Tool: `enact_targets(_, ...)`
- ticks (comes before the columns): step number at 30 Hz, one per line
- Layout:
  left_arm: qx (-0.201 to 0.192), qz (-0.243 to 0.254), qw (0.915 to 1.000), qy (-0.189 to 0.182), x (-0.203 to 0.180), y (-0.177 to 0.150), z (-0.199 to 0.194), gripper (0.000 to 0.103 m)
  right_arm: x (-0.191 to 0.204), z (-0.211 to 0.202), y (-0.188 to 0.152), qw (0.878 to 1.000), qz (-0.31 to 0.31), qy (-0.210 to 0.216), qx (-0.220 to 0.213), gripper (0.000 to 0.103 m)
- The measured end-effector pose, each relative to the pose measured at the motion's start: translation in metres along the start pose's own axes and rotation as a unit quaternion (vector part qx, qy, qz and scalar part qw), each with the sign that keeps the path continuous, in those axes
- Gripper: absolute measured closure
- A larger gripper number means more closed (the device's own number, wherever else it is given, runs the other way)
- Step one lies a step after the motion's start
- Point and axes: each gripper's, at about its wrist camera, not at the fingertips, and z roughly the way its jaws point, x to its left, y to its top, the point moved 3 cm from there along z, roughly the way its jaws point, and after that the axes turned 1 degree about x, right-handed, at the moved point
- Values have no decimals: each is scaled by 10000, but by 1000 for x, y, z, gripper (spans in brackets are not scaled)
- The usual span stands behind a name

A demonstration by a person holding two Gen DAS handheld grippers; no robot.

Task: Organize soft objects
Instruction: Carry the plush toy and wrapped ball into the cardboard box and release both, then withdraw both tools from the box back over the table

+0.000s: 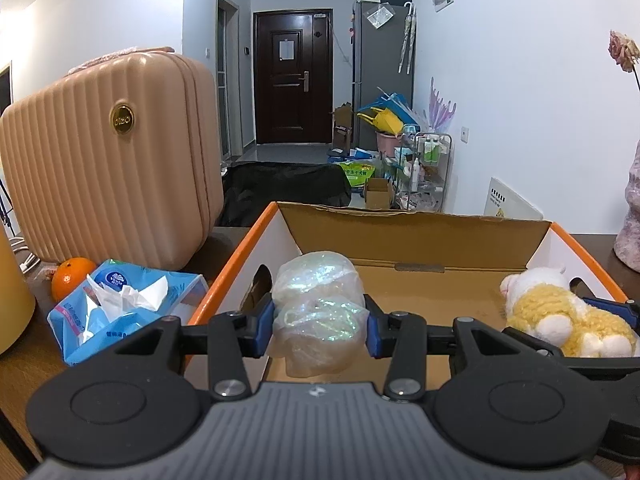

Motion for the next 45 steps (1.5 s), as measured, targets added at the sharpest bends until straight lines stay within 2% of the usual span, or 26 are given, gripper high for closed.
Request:
enact_targets(4, -54, -45, 10000, 36, 1, 1, -2, 49, -1, 1, 2, 10000, 2, 33, 21, 26)
enact_targets(5, -79, -51, 9999, 50, 2, 1, -3, 41, -1, 1, 2, 10000, -5, 28, 16, 27)
enact_targets(6, -99, -60, 9999, 73, 2, 1, -4, 24, -1, 1, 3, 10000, -14, 14, 12, 27)
enact_targets(8, -196, -76, 9996, 207, 2, 1, -7, 7, -2, 2, 3, 10000, 9, -68, 34, 16)
enact_targets(11, -289, -76, 9993, 203, 2, 1, -11, 0, -7, 5, 2, 9998, 134, -134, 76, 10)
enact_targets(15, -262, -71, 9994, 218, 2, 1, -11, 0, -6, 5, 2, 9998, 123, -124, 70, 10)
enact_targets(22, -51, -367, 9992, 179, 13, -4, -8, 0, -8, 3, -1, 9998, 154, -153, 27, 8)
enact_targets(28, -201, -133, 9996, 159, 4, -12, -26, 0, -2, -6, -5, 9997, 24, -231, -73, 6)
enact_targets(33, -609, 164, 9977, 228, -6, -20, -50, 0, 4, -18, -7, 9994, -54, -265, -216, 5)
enact_targets(45, -494, -57, 9986, 199, 10, -30, -72, 0, 7, -50, -18, 9987, -18, -303, -410, 5)
